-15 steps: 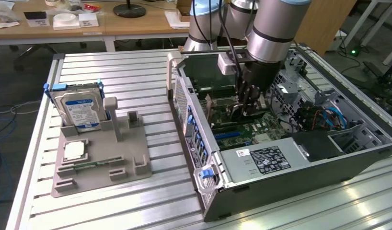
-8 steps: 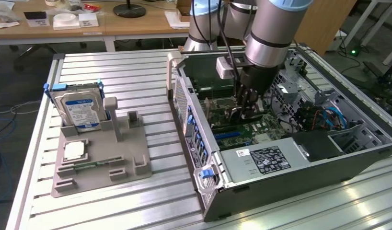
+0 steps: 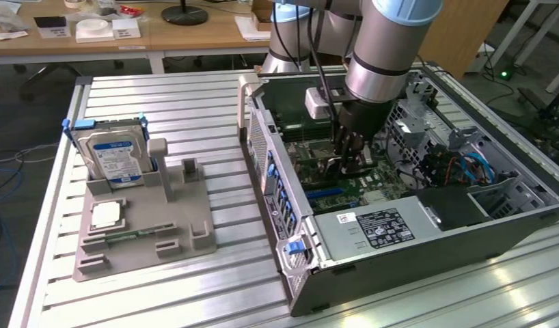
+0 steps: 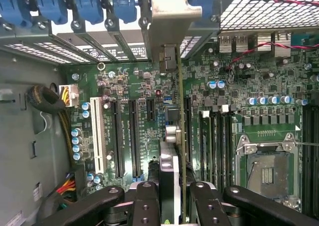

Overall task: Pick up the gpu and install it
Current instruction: 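Insert the gpu into the slot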

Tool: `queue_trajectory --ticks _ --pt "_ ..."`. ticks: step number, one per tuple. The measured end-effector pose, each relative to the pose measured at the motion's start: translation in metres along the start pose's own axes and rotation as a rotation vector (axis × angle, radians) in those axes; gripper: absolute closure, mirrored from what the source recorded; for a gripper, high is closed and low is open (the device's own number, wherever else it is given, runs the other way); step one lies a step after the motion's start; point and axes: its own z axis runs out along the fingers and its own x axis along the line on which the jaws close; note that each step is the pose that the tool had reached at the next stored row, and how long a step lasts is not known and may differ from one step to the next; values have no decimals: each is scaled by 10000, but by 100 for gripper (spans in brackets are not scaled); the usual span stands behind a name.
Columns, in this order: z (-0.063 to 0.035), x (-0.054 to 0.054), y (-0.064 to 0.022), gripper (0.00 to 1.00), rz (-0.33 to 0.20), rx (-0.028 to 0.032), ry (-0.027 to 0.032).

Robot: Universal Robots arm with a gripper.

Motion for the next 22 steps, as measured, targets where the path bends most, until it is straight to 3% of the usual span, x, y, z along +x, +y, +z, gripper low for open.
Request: queue_trajectory --ticks 22 --pt "124 3 14 72 0 15 -1"
